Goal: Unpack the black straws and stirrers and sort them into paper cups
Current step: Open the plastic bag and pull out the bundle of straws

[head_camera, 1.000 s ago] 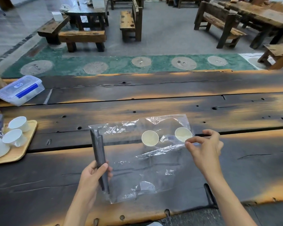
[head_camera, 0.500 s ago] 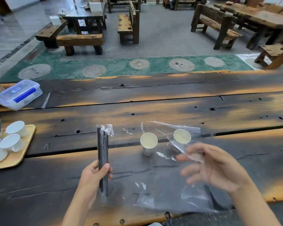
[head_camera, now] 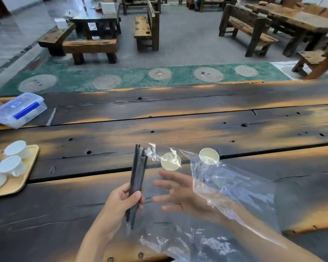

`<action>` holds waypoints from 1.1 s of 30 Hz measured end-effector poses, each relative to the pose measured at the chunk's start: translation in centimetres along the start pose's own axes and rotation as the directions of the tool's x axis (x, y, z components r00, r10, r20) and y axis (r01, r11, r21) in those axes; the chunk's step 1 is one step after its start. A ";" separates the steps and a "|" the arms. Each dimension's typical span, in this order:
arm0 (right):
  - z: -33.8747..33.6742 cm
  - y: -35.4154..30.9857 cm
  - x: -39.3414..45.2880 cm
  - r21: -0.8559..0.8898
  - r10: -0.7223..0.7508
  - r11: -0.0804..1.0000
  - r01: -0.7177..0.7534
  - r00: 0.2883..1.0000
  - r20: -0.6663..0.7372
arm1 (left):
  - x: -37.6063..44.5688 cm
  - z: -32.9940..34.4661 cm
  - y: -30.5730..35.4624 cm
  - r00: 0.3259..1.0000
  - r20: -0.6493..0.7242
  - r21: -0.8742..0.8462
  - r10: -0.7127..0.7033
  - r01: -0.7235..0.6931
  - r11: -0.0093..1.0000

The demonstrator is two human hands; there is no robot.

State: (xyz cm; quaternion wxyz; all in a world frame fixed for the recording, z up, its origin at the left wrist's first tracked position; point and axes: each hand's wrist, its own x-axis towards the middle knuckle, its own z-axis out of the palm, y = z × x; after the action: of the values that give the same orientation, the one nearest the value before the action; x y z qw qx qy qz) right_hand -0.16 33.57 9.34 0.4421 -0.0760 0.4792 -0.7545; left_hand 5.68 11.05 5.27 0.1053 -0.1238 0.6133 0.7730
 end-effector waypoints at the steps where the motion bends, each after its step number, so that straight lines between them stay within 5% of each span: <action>1: 0.5 0.2 0.6 -0.012 -0.009 1.000 0.008 0.999 -0.054 | 0.0 0.3 0.0 1.000 0.020 0.000 0.004 -0.004 1.000; 11: 3.0 1.6 3.1 -0.410 -0.219 0.910 0.060 0.909 -0.354 | -0.2 2.4 -0.1 0.985 -0.168 -0.086 -0.034 0.020 0.996; 19: 3.0 3.5 3.8 -0.173 -0.138 0.982 0.078 0.920 -0.368 | 0.1 3.1 -0.5 0.934 -0.324 0.124 0.153 -0.119 0.985; 27: 2.6 3.2 4.7 -0.272 -0.105 0.962 -0.032 0.873 -0.477 | 0.2 2.7 -0.7 0.995 -0.084 0.105 0.052 -0.043 0.994; 33: 2.5 3.4 3.5 -0.350 -0.184 0.936 0.034 0.895 -0.406 | 0.1 1.9 0.0 0.998 0.017 -0.052 -0.052 0.053 0.997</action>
State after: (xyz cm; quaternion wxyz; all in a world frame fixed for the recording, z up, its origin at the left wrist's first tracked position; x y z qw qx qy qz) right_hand 1.09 28.83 6.83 0.2617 -0.0077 0.6806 -0.6842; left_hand 5.45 12.88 5.60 0.1271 -0.1366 0.5886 0.7866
